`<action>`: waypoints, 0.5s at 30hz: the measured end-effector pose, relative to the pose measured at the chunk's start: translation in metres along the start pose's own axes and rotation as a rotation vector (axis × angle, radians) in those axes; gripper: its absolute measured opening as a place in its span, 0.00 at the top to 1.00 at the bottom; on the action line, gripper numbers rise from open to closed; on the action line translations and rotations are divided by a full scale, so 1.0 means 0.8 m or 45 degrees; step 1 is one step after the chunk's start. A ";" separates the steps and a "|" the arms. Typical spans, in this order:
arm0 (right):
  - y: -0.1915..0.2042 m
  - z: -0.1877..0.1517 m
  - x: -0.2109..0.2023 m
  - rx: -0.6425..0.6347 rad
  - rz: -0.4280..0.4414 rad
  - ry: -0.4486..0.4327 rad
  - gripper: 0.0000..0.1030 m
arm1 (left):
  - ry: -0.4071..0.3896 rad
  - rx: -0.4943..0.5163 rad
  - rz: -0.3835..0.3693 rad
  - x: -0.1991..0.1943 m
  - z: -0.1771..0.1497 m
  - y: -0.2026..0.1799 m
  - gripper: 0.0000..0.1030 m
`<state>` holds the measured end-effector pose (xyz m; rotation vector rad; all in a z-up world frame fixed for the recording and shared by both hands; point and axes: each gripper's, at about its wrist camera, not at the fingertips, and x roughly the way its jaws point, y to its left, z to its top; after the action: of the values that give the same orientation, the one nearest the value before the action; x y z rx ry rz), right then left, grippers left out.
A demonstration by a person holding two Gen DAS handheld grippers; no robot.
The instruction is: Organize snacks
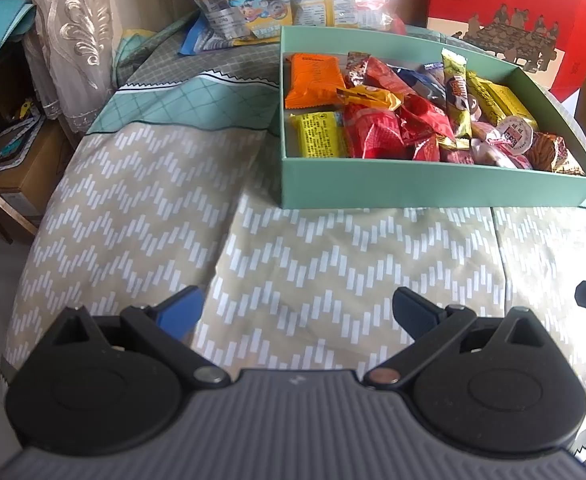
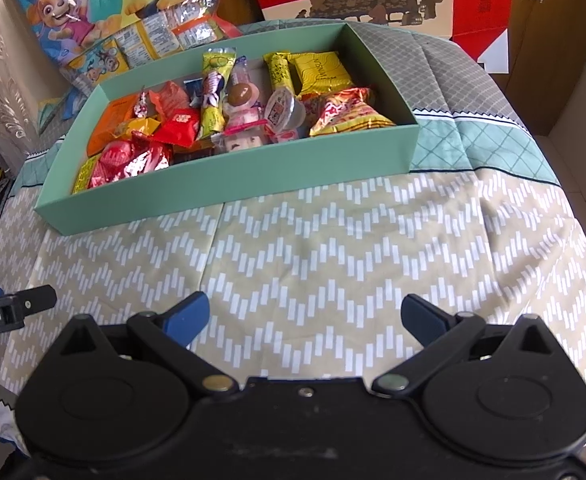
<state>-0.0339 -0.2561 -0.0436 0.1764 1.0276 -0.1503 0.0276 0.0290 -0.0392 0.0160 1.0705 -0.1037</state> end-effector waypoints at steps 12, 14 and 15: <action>0.000 0.004 0.000 -0.021 0.004 0.003 0.00 | -0.007 0.000 -0.037 -0.004 0.000 -0.001 0.00; 0.000 0.004 0.000 -0.021 0.004 0.002 0.00 | -0.012 -0.003 -0.076 -0.007 0.000 -0.001 0.00; 0.000 0.004 0.000 -0.020 0.004 0.002 0.00 | -0.016 0.000 -0.078 -0.008 0.000 -0.001 0.00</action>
<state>-0.0312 -0.2568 -0.0421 0.1634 1.0298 -0.1394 0.0249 0.0284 -0.0338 -0.0174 1.0588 -0.1585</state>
